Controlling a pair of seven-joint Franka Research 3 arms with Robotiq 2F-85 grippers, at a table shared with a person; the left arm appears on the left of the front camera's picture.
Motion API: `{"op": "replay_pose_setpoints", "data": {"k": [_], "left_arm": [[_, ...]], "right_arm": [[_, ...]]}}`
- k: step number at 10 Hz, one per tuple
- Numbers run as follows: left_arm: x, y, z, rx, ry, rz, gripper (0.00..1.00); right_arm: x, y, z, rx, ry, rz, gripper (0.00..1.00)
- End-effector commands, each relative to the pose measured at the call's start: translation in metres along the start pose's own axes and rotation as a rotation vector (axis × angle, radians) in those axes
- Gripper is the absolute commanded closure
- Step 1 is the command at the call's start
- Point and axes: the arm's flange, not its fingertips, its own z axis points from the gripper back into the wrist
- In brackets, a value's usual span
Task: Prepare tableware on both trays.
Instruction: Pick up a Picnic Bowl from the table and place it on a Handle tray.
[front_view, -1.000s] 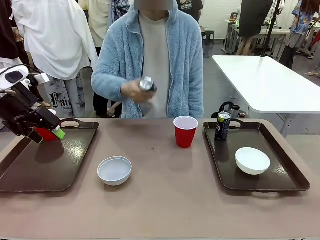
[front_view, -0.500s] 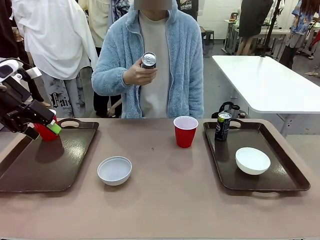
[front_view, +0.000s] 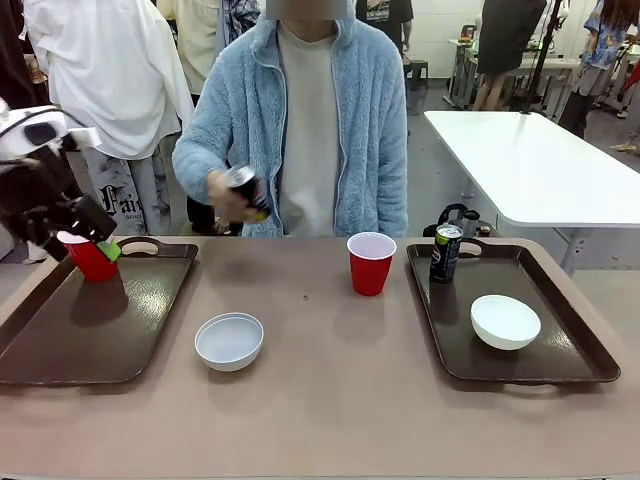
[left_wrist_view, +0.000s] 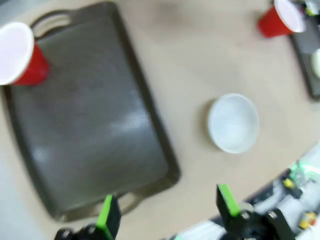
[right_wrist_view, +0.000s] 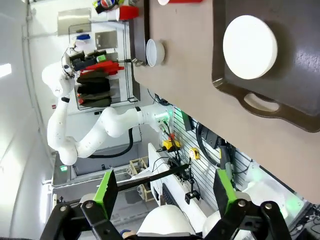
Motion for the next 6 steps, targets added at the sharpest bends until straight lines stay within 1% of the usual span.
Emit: {"op": "replay_pose_setpoints", "data": {"k": [1,2,3,4,5,6], "left_arm": [[0.045,-0.014,0.009,0.204,0.084,0.01,0.0],[0.056,-0.033,0.009,0.29,0.09,-0.019,0.0],[0.066,-0.049,0.006,0.352,0.087,-0.025,0.0],[0.064,-0.064,0.005,0.365,0.055,-0.023,0.0],[0.031,-0.073,0.02,0.389,-0.002,-0.026,0.0],[-0.038,-0.067,0.032,0.269,0.005,-0.163,0.0]], "right_arm": [[0.008,-0.01,0.007,0.056,-0.012,-0.002,0.0],[0.008,-0.02,0.014,0.118,-0.029,-0.017,0.0],[0.007,-0.025,0.018,0.144,-0.052,-0.025,0.0],[0.005,-0.029,0.02,0.151,-0.068,-0.022,0.0],[0.004,-0.031,0.023,0.162,-0.081,-0.031,0.0],[0.003,-0.029,0.01,0.108,-0.047,-0.049,0.0]]}}
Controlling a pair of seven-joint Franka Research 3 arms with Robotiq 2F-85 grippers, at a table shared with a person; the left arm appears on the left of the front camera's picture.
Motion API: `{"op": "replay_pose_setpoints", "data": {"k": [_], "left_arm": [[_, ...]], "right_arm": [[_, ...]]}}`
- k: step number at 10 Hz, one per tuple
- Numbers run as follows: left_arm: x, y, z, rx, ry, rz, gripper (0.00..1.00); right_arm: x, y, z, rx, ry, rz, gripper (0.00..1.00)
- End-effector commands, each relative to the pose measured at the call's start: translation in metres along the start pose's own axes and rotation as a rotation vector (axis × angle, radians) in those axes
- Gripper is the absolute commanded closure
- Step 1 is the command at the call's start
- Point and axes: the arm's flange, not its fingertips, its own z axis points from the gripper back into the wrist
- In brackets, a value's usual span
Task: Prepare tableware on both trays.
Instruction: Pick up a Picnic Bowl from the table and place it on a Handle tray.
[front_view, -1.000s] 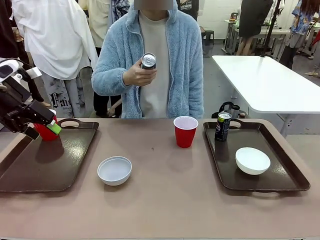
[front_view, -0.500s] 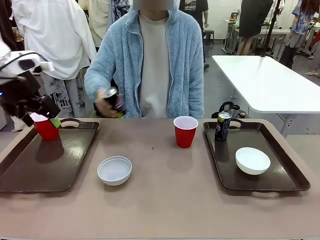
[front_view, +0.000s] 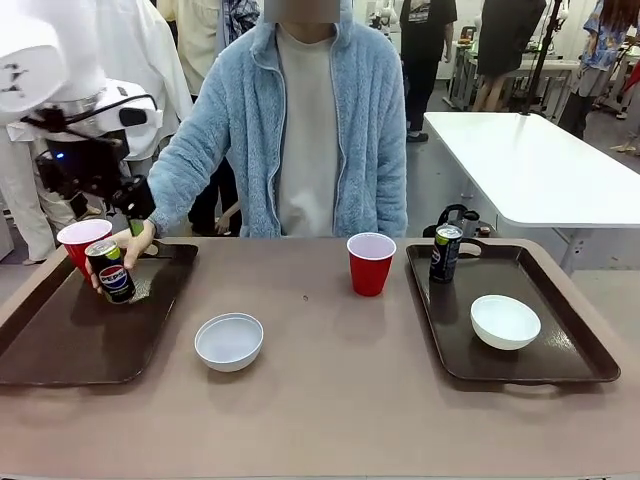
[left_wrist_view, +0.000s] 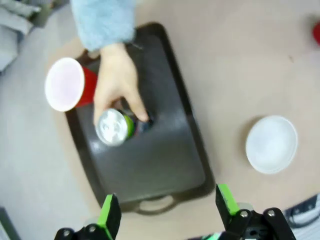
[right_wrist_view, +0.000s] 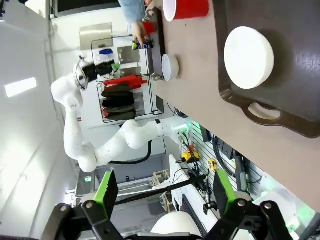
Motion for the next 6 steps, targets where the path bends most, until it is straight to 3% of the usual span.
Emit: {"op": "replay_pose_setpoints", "data": {"k": [1,6], "left_arm": [[-0.105,0.013,0.005,-0.161,-0.044,-0.129,0.0],[-0.088,0.012,-0.008,-0.236,-0.024,-0.094,0.0]], "right_arm": [[0.002,0.004,-0.006,-0.022,0.021,0.007,0.0],[0.002,0.004,-0.006,-0.022,0.021,0.007,0.0]]}}
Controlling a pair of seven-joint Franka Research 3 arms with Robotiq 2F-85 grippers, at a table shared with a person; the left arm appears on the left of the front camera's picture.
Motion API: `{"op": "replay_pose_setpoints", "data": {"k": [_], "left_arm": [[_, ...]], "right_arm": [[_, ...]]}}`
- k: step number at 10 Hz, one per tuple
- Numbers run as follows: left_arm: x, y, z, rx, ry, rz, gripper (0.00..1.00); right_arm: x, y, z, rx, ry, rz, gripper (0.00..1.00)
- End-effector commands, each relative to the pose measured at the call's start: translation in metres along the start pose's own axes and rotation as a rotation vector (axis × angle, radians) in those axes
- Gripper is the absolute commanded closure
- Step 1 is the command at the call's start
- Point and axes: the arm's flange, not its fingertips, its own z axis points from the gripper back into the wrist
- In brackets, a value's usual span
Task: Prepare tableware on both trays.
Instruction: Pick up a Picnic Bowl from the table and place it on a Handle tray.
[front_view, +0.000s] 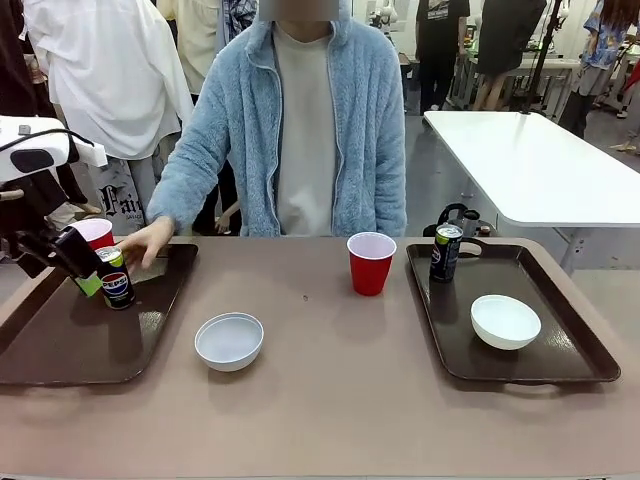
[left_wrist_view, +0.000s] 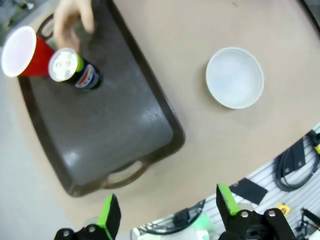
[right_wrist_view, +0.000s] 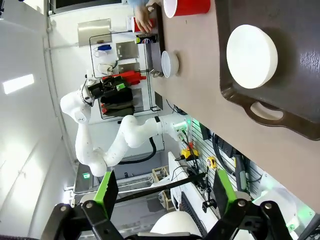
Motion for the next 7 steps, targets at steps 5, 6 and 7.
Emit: {"op": "replay_pose_setpoints", "data": {"k": [5,6,7], "left_arm": [[0.117,-0.046,-0.052,-0.164,0.053,0.022,0.0],[0.127,-0.055,-0.07,-0.176,0.051,0.027,0.0],[0.131,-0.066,-0.089,-0.176,0.057,0.028,0.0]], "right_arm": [[-0.002,0.001,0.0,-0.015,0.002,0.002,0.0],[-0.002,0.001,0.0,-0.015,0.002,0.002,0.0],[-0.002,0.001,0.0,-0.015,0.002,0.002,0.0]]}}
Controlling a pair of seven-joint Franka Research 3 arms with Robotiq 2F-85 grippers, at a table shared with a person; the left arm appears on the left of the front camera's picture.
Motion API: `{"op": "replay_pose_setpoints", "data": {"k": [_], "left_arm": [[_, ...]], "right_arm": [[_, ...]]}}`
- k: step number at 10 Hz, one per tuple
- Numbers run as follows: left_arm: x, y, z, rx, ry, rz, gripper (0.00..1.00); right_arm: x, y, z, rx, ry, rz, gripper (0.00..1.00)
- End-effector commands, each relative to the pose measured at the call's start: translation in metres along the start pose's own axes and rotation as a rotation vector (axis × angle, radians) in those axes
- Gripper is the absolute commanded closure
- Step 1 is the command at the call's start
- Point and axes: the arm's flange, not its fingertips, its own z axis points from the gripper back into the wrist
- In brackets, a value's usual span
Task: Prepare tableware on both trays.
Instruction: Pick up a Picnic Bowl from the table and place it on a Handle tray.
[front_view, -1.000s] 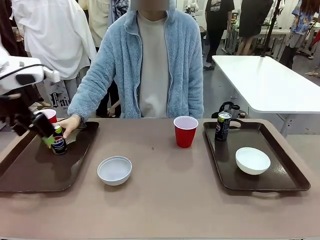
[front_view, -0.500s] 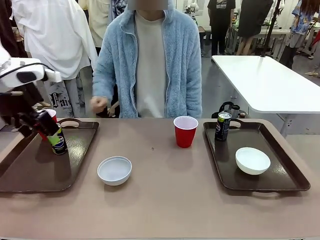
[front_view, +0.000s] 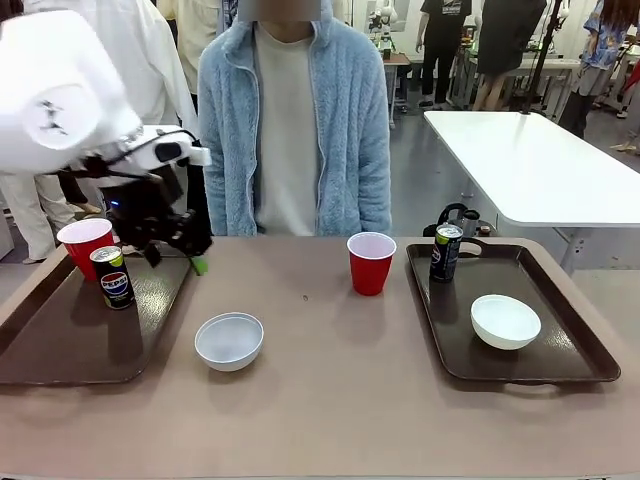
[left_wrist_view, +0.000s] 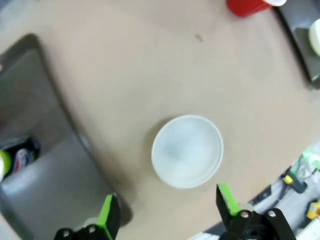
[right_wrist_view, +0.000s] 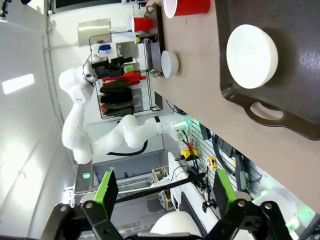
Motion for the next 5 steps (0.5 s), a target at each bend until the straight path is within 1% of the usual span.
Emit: {"op": "replay_pose_setpoints", "data": {"k": [1,3,5], "left_arm": [[0.012,-0.012,-0.03,-0.002,-0.009,0.013,0.0],[0.013,-0.02,-0.059,0.051,0.027,-0.019,0.0],[0.001,-0.024,-0.083,0.075,0.045,-0.051,0.0]], "right_arm": [[-0.002,0.001,0.0,-0.015,0.002,0.001,0.0],[-0.002,0.001,0.0,-0.015,0.002,0.001,0.0],[-0.002,0.001,0.0,-0.015,0.002,0.001,0.0]]}}
